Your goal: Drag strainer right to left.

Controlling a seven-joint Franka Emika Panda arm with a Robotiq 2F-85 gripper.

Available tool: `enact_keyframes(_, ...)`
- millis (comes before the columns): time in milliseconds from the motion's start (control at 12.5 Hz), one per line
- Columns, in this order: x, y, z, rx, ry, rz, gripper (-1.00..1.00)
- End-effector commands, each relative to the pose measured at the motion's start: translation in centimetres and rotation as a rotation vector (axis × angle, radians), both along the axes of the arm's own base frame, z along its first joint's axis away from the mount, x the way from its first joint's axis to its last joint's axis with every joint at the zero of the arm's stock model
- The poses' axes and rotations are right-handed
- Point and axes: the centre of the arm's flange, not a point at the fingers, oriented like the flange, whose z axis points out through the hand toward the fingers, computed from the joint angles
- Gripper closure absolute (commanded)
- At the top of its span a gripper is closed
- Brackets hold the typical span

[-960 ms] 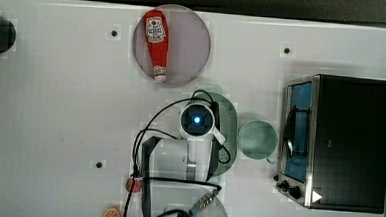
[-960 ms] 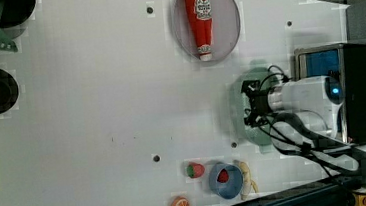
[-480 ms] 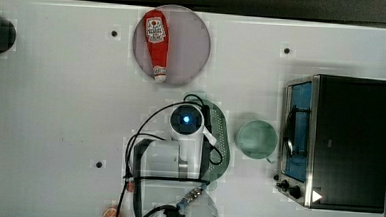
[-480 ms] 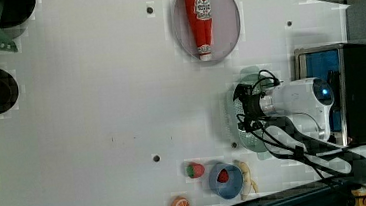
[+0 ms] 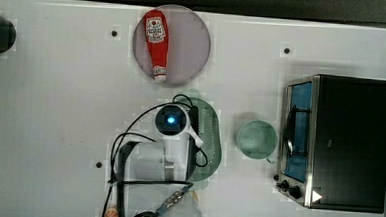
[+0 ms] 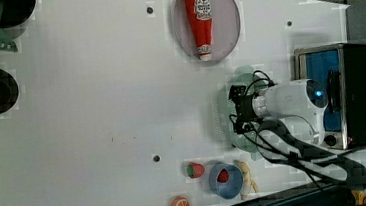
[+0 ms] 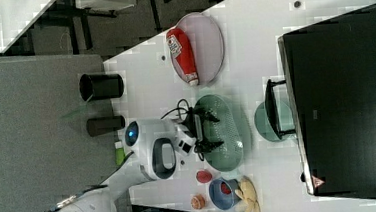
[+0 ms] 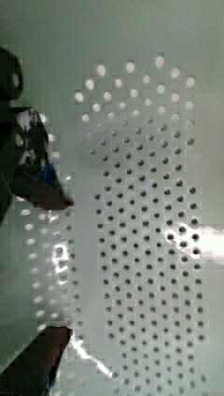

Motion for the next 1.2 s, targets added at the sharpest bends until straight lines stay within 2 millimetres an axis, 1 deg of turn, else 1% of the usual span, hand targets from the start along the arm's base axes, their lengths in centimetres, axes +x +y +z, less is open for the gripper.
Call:
enact_keyframes(80, 0.1, 6.8, 1.5, 0.01, -0.045, -0.063, -1.0)
enact_keyframes(400, -0.5, 12.0, 1.1, 0.012, -0.043, -0.055, -1.0)
enact_keyframes(720, 0.2, 17.3, 1.0, 0.041, -0.051, -0.016, -1.0)
enact_keyframes(880, 0.4, 19.5, 1.1, 0.054, -0.041, -0.013, -1.0)
enact_keyframes(1200, 0.6, 23.1, 1.0, 0.07, -0.023, -0.015, -1.0)
